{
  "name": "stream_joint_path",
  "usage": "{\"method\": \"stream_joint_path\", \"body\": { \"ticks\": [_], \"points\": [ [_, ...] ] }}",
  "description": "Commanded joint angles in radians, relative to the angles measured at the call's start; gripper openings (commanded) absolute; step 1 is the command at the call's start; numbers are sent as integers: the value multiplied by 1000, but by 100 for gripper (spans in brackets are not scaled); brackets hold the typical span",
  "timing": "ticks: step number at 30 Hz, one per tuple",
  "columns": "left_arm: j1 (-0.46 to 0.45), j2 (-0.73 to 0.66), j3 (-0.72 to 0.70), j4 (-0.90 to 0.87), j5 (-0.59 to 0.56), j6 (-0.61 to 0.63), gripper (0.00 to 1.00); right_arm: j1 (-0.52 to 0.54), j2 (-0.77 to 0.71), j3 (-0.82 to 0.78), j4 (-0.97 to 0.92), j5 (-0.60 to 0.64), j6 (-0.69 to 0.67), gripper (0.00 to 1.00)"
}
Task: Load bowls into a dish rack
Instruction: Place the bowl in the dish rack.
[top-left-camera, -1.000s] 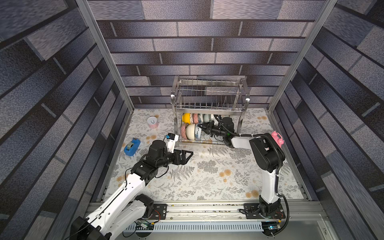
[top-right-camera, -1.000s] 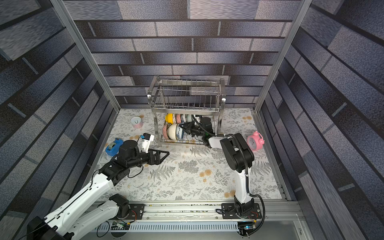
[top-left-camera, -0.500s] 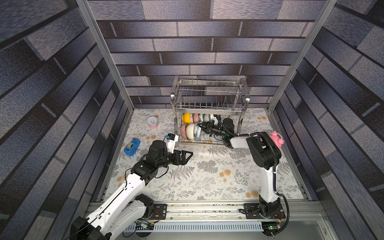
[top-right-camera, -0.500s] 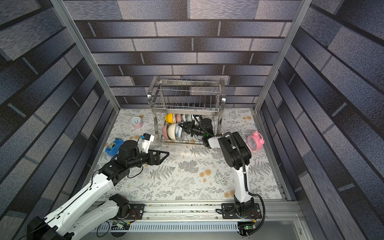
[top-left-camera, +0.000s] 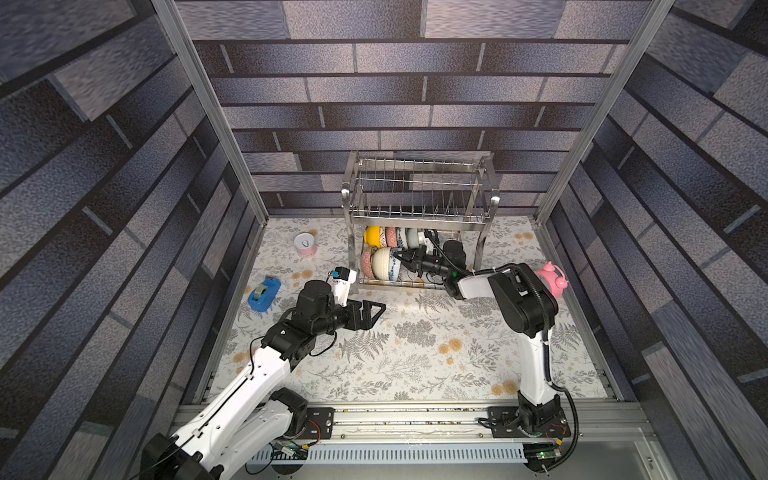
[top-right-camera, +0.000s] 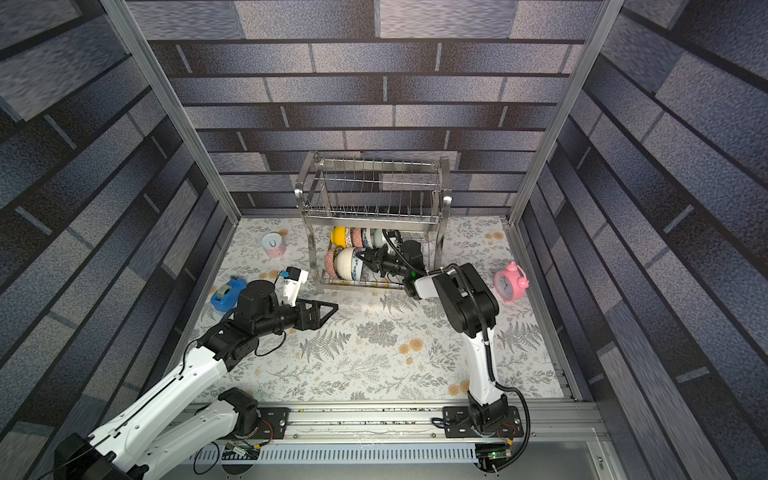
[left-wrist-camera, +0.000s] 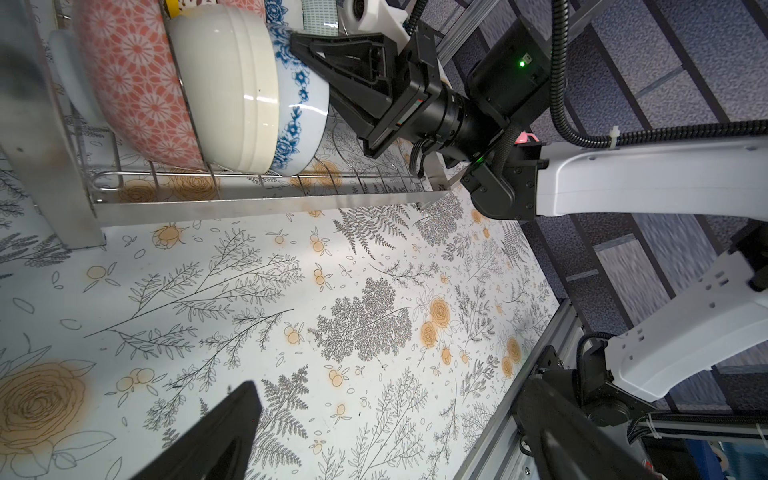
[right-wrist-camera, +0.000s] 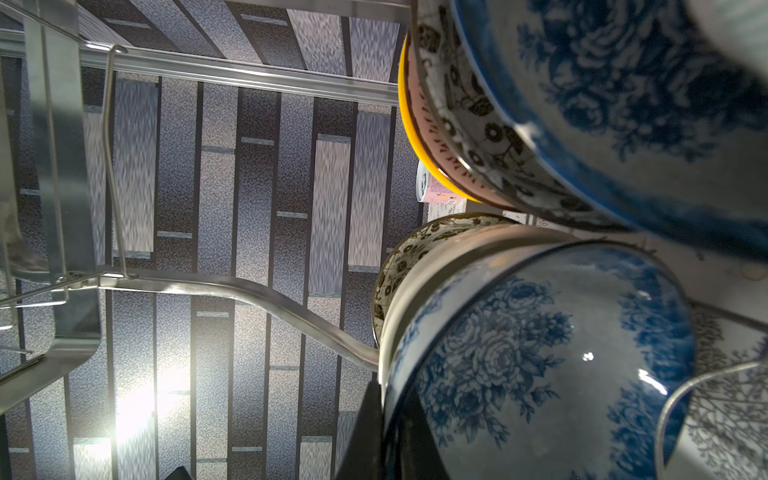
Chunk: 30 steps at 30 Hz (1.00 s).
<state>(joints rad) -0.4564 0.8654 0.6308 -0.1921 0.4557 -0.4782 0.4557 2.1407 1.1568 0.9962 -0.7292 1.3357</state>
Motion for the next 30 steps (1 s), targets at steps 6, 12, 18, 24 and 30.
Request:
{"method": "stream_joint_path", "body": {
  "ticks": [6,12,18,24,30],
  "points": [
    [4,9,12,-3,-5,13,100,0,-137,5,-367,56,-232,8],
    [5,29,13,10,-10,12,100,1,-169,15,-418,53,-260,20],
    [7,25,8,10,-33,9,100,2,-192,5,-433,52,-275,33],
    [24,20,4,9,-50,12,100,7,-264,-43,-481,69,-322,41],
    [38,39,12,14,-72,10,100,12,-373,-128,-596,100,-418,46]
  ]
}}
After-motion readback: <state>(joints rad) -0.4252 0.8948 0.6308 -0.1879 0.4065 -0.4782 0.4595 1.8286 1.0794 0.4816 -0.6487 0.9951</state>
